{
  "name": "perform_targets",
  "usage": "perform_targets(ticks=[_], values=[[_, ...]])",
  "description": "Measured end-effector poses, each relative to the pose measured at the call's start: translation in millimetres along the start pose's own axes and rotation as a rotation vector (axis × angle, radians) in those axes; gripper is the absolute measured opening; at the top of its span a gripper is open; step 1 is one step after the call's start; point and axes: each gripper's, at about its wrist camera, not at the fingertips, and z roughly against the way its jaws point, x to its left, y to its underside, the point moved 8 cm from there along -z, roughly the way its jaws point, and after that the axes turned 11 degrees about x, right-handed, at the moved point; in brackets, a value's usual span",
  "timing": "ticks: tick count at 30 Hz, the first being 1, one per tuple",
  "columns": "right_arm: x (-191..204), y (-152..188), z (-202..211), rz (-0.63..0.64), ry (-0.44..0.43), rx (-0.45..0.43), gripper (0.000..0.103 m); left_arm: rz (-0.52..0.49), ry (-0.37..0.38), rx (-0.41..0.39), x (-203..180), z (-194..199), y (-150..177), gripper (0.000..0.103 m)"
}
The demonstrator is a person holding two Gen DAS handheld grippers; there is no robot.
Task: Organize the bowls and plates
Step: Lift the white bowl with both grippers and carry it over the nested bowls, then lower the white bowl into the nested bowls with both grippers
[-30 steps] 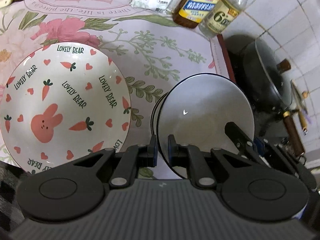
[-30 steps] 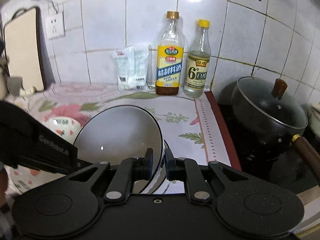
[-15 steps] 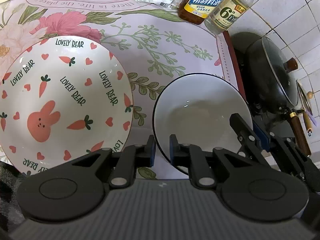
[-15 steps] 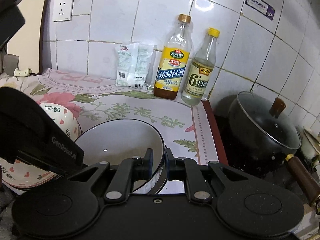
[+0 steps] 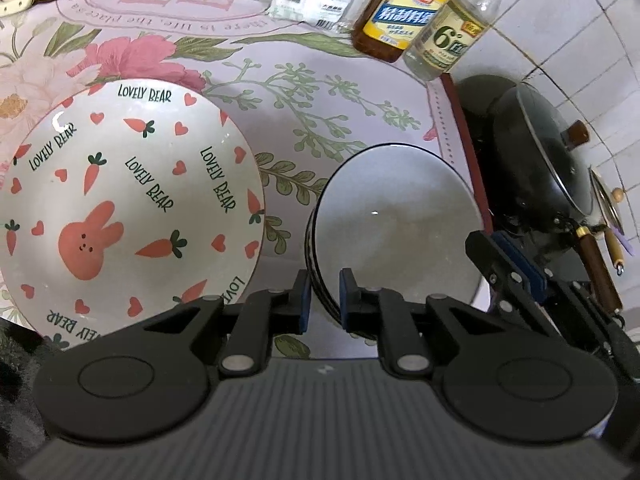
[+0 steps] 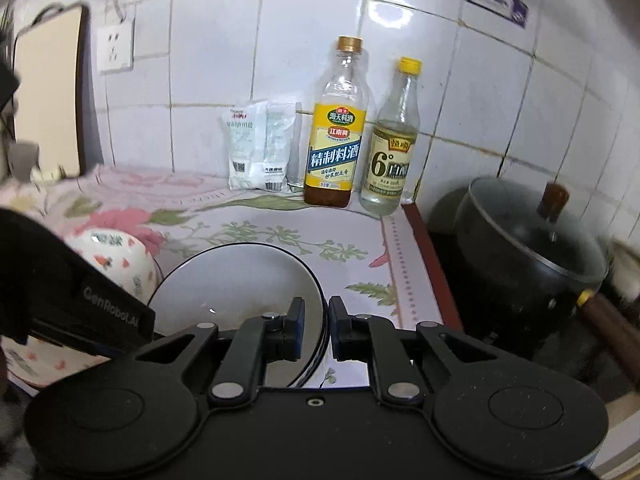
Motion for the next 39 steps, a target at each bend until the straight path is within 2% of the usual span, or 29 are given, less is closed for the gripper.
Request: perform_targets(ticks=[6,10,12,14,20,25,26,27,28,33,35,39], values=[[-3.5,16.4,25.0,-0.028,-0.089,-0.035,0.020,-0.060,0.011,-0.034,-5.9,21.1,12.2,0.012],[-2.6,31.0,44.0,-0.019,-0.104,-0.087,0.042,-0.087,0.069,-0.062,-7.3,36.1,23.4,0.012],[-1.5,38.0,50.8,-0.008,-0.119,-0.112,0.042,-0.102,0.103,-0.081,-8.6,42.4,29.7,0.012],[0.3,45.0,53.8,0.012,-0.131,-0.128,0.047,-0.127,0.130,-0.123,-9.5,48.2,35.5,0.012],[1.6,64.1,52.1,0.053,-0.140,-0.151,0.059,-0.181,0.144,-0.229,-9.8,48.2,51.9,0.013],[3.1,79.1,41.0,0.070,-0.172,-0.152,0.068,-0.166,0.163,-0.262,-7.9,36.0,59.2,0.029],[3.6,82.2,37.4,0.078,-0.173,-0.152,0.068,-0.166,0.169,-0.266,-7.3,34.8,61.4,0.035],[3.9,85.4,33.2,0.083,-0.172,-0.151,0.069,-0.160,0.177,-0.270,-6.5,32.5,62.4,0.045],[4.5,88.8,28.8,0.086,-0.173,-0.148,0.071,-0.149,0.182,-0.270,-5.2,30.1,63.3,0.049],[10.6,102.9,4.7,0.098,-0.168,-0.145,0.076,-0.080,0.213,-0.216,1.6,10.8,64.5,0.052],[14.1,105.0,-3.9,0.103,-0.167,-0.149,0.086,-0.034,0.229,-0.208,6.2,5.4,61.1,0.053],[19.4,103.3,-16.9,0.112,-0.176,-0.190,0.088,0.038,0.251,-0.206,11.6,-0.6,50.5,0.060]])
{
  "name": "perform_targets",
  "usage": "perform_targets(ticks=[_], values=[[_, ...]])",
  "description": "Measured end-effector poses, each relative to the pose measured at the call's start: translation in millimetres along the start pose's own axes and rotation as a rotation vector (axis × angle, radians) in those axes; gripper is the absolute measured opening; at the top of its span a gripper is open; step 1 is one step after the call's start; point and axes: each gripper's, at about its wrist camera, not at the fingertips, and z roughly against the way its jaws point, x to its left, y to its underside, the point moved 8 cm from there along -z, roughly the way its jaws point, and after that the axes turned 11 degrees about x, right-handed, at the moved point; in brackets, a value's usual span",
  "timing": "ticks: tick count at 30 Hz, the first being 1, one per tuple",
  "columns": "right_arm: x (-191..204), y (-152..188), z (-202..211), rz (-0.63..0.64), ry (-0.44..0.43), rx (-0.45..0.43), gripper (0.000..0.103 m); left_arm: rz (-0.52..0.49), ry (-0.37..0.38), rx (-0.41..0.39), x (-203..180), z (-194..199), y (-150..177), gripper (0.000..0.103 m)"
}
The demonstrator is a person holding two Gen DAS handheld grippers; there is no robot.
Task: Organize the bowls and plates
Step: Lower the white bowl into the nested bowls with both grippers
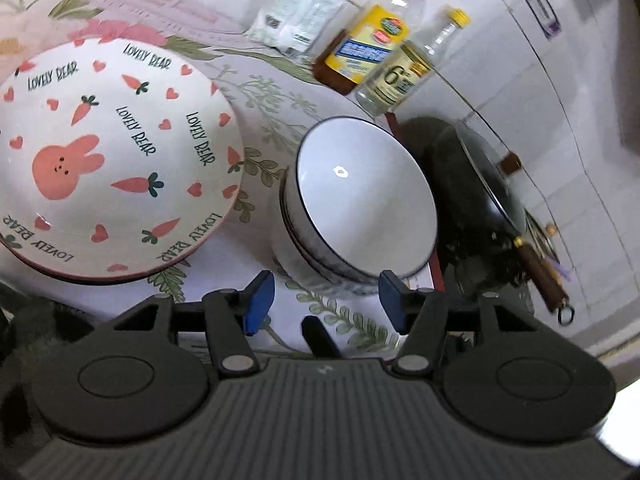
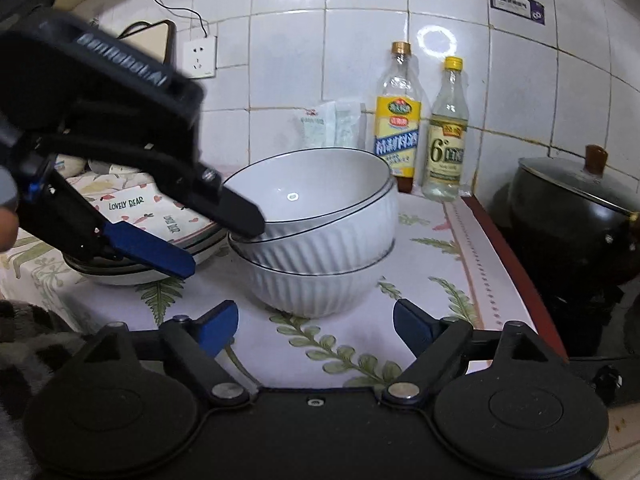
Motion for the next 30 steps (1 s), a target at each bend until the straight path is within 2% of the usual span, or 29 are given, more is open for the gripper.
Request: perform_targets(ticks=[7,10,12,17,20,24,30], values=[[-8.3,-3.1,-26.2,-0.058,-0.091,-0.020,0.088,0.082,-0.008,-0.025,6.0,-16.3,-17.0,0.059],[-11.2,-1.8,-39.3,-0.066,-0.125,-0.011,0.090,0.094,-0.016,-0.002,3.4,-28.9,-18.8,0.059],[-12.2,0.8,-45.2,-0.068,-0.122,-0.005,0.091,0.088,-0.020,0.035,1.4,-35.0,-17.3,0.059],[-7.8,0.1,-45.0,-0.041,-0.127,-0.029,0.091,0.094,-0.045,0.034,1.7,-37.1,-17.9,0.057],[-5.9,-2.9,-48.5,-0.005,-0.125,-0.040,0.091,0.145,-0.052,0.034,6.7,-39.6,-23.3,0.051],[-4.6,-4.9,-54.1,0.025,-0.128,-0.051,0.090,0.170,-0.098,0.037,14.1,-45.3,-27.6,0.038],[-5.0,-3.9,-56.2,0.051,-0.141,-0.070,0.090,0.157,-0.097,0.008,14.6,-44.9,-26.0,0.037]])
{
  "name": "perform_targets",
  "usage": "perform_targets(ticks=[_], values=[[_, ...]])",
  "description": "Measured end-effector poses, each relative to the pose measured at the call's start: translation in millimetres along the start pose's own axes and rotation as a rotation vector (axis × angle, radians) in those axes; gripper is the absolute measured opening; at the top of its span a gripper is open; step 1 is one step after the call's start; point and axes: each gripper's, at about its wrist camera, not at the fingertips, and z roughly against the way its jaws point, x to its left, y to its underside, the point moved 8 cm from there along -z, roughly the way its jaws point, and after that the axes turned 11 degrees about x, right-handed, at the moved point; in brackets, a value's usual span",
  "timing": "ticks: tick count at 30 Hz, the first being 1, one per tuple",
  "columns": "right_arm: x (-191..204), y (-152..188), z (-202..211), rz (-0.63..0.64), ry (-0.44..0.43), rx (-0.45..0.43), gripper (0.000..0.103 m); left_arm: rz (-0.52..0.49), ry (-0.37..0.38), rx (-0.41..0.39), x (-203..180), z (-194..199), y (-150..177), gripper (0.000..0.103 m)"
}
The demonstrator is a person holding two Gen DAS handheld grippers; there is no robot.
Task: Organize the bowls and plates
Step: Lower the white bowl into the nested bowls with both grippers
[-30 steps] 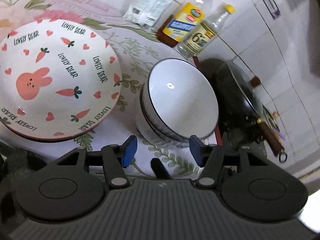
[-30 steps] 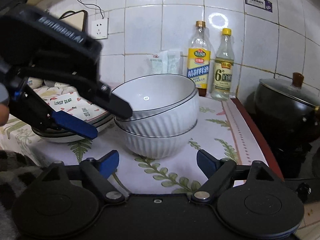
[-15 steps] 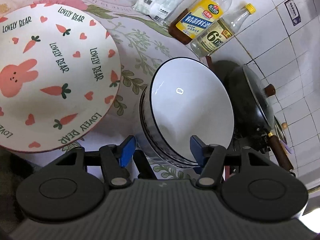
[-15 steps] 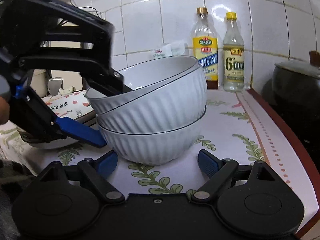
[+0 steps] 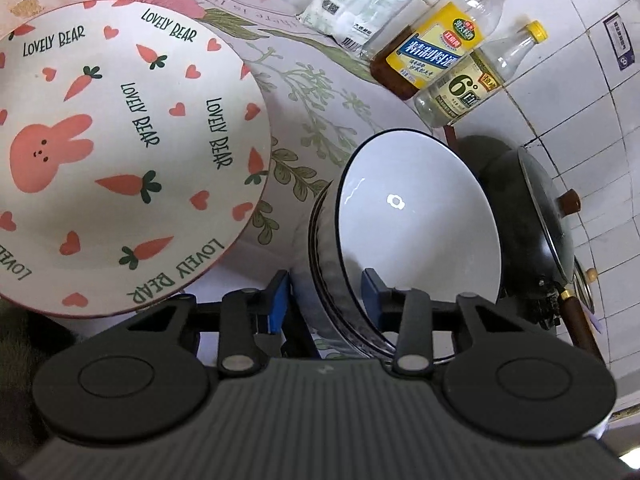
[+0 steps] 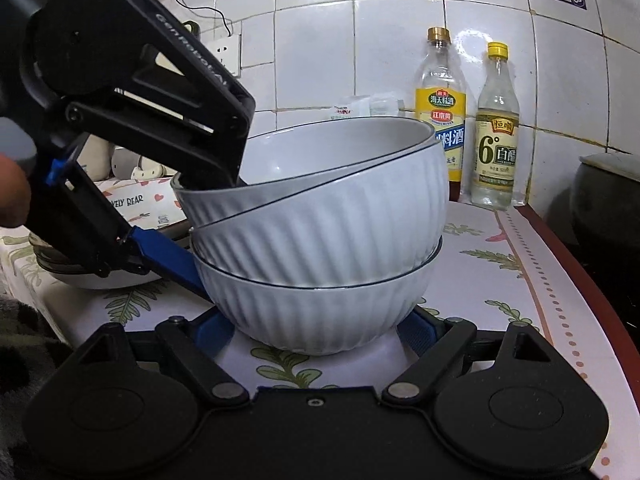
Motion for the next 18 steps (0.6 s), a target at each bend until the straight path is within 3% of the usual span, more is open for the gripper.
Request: perform_targets(ticks=[12,18], values=[[4.1,-3.8,1.8,-0.032,0.066,0.041,0.089,-0.028,-0.020,-0.011,-2.9,1.6,3.3,0.037],[2.2,-0.8,1.6,-0.058,0.049,0.013,0.089,-0.014,-0.042,-0.016,-5.5,1.1,2.8,0.036]])
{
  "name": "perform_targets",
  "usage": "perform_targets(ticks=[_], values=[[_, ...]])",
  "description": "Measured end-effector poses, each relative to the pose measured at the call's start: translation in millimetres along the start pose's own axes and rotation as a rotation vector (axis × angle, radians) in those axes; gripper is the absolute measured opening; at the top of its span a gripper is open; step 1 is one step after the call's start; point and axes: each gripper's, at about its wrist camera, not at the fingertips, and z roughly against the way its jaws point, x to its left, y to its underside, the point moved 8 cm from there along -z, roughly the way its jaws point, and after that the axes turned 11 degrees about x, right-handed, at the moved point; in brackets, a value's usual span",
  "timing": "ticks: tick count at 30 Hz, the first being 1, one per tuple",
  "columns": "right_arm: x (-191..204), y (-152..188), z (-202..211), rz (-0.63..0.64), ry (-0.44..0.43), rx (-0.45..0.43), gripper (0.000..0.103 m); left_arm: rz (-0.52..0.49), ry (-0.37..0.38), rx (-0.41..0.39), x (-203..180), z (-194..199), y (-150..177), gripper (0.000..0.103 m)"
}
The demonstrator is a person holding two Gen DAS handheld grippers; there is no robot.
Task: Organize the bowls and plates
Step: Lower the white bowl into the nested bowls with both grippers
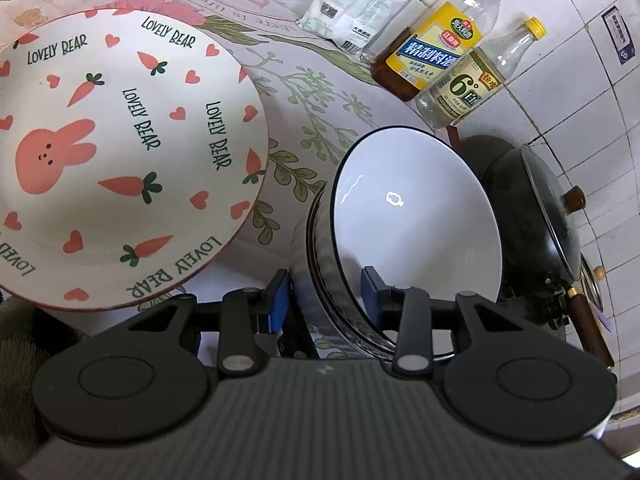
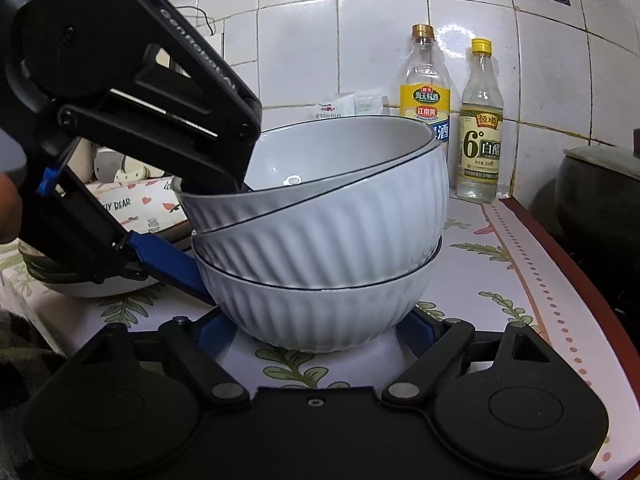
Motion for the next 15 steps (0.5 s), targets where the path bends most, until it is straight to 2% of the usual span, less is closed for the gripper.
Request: perform_targets(ticks=[10,15], values=[[6.1,5.2,6.5,0.004,0.031,-0.028,0.088,-0.033,0.008,0.003,1.5,3.9,5.7,0.036],[4.1,1.4,8.6,0.012,0.023,0.004,0.088,-0.044,0.018,0.010,1.3,7.4,8.5,0.036]])
